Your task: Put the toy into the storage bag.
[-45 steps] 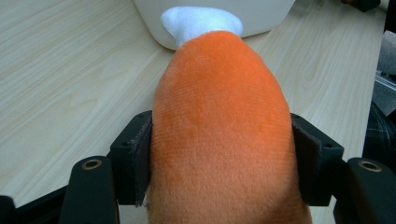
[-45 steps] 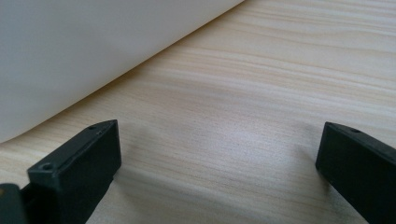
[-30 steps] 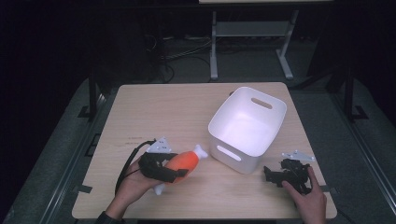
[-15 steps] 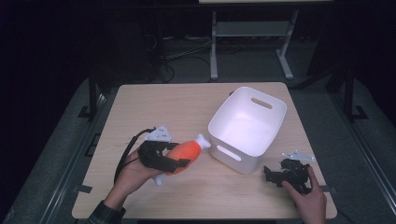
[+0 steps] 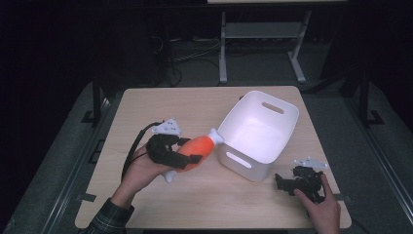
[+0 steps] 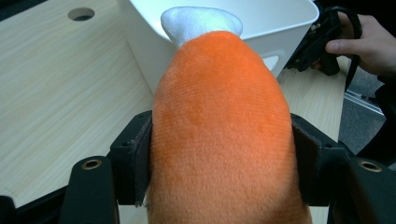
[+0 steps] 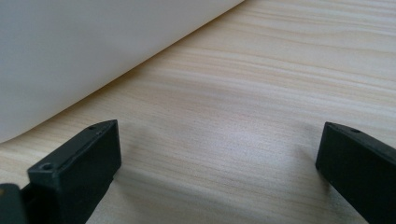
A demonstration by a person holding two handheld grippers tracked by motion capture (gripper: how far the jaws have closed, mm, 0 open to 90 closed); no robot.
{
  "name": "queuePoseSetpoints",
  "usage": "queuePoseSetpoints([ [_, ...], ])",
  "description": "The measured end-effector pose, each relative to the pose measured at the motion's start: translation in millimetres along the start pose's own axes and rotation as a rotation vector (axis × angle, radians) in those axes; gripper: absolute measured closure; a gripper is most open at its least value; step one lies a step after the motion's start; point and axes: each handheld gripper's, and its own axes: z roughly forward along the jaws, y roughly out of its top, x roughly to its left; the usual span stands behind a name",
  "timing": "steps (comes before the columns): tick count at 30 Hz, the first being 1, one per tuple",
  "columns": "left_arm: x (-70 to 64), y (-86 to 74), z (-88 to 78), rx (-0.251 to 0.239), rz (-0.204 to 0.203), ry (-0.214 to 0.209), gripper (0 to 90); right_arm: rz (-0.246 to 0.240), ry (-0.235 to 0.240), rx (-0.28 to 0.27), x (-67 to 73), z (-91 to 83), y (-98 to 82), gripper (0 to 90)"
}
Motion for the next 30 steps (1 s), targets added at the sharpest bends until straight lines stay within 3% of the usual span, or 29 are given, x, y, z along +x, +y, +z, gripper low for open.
queuePoseSetpoints([
  [16, 2.3, 32.5, 10.9, -0.009, 0.035, -0.01, 32.4, 0.003, 0.0, 0.002, 0.2, -0.1, 0.0, 0.0],
  [30, 7.3, 54.1, 25.8, -0.018, 0.042, -0.024, 32.4, 0.003, 0.0, 0.002, 0.2, -0.1, 0.0, 0.0],
])
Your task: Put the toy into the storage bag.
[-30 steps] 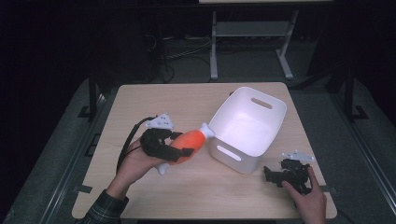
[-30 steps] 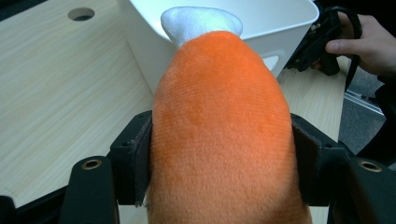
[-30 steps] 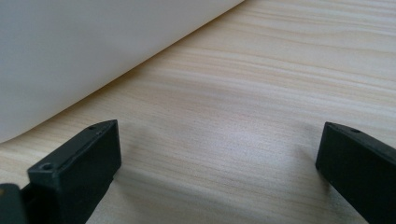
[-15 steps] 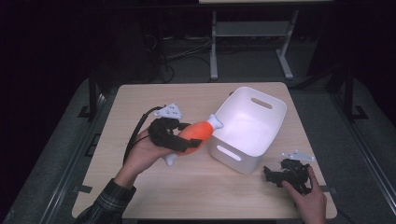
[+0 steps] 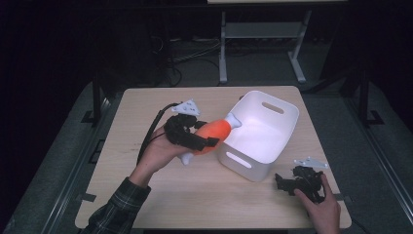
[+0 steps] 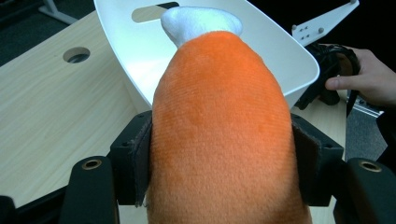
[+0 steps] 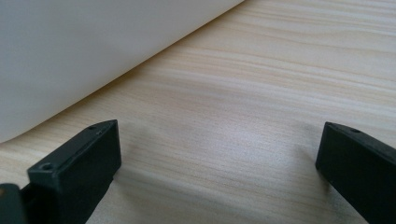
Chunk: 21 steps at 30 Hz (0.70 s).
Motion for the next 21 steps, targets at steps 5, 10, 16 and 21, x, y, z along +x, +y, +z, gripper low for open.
queuePoseSetpoints([
  [5, 2.8, 6.8, 6.0, -0.008, -0.001, -0.004, 32.4, 0.0, 0.0, 0.0, 0.0, 0.0, 0.0, 0.0],
  [10, 6.8, 19.2, 13.8, -0.01, 0.003, -0.006, 32.4, 0.0, 0.0, 0.0, 0.0, 0.0, 0.0, 0.0],
  [16, 10.6, 29.7, 24.4, -0.013, 0.001, 0.001, 32.4, 0.0, 0.001, 0.001, -0.1, 0.0, 0.0, 0.0],
  [21, 13.5, 36.5, 33.9, -0.014, -0.001, 0.011, 32.4, -0.001, -0.001, 0.001, 0.0, 0.0, 0.0, 0.0],
])
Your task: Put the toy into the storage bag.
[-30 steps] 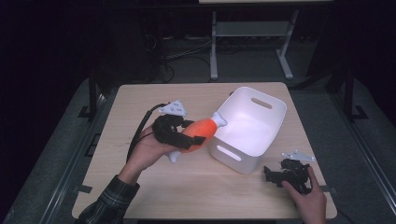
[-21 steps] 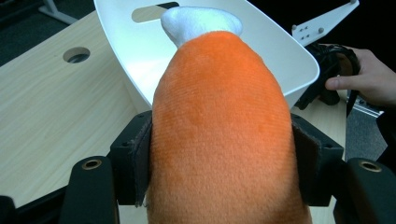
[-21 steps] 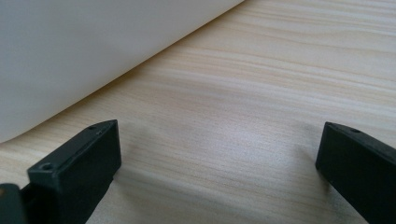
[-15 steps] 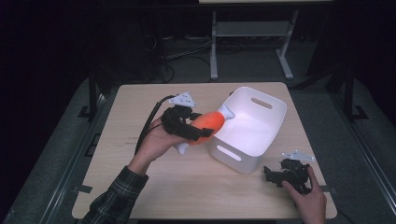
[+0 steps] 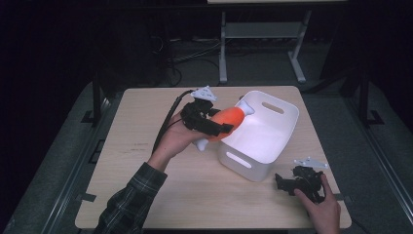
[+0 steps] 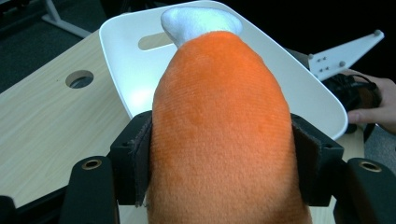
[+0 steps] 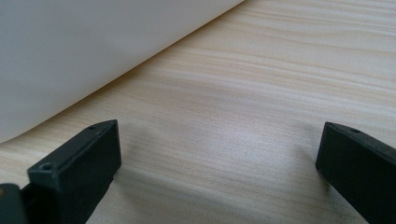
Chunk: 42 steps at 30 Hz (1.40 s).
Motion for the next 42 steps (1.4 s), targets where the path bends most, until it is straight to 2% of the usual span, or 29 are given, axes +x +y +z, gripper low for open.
queuePoseSetpoints([
  [7, 5.9, 8.0, 14.2, -0.007, -0.019, 0.013, 32.4, 0.002, 0.002, 0.001, 0.1, -0.1, 0.1, 0.0],
  [18, 9.5, 22.4, 39.5, 0.001, -0.021, 0.032, 32.3, 0.001, 0.002, 0.001, 0.0, -0.2, 0.1, 0.0],
  [23, 8.1, 26.6, 51.7, -0.005, -0.031, 0.029, 32.2, 0.001, 0.002, 0.001, 0.1, -0.1, 0.1, 0.0],
  [33, 4.1, 36.0, 78.3, 0.017, -0.018, 0.038, 31.7, 0.001, 0.002, 0.001, 0.1, -0.1, 0.1, 0.0],
  [42, 4.1, 34.4, 93.6, 0.036, -0.023, 0.045, 31.2, 0.001, 0.002, 0.001, 0.1, -0.1, 0.1, 0.0],
])
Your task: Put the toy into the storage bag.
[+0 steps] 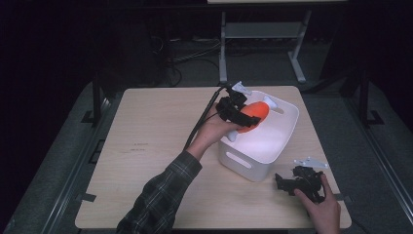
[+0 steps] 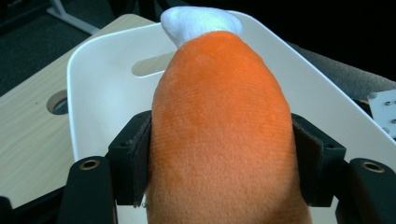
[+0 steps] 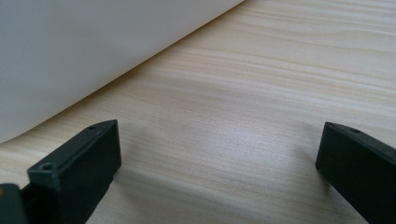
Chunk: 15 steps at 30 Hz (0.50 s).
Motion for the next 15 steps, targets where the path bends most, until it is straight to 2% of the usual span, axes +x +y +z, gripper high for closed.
queuePoseSetpoints([
  [9, 8.6, -3.8, 4.3, 0.032, -0.014, 0.023, 30.8, 0.0, -0.001, 0.0, 0.0, 0.1, 0.0, 0.0],
  [15, 9.7, -5.5, 5.5, 0.03, -0.025, 0.028, 29.6, 0.0, -0.001, 0.0, 0.0, 0.1, 0.0, 0.0],
])
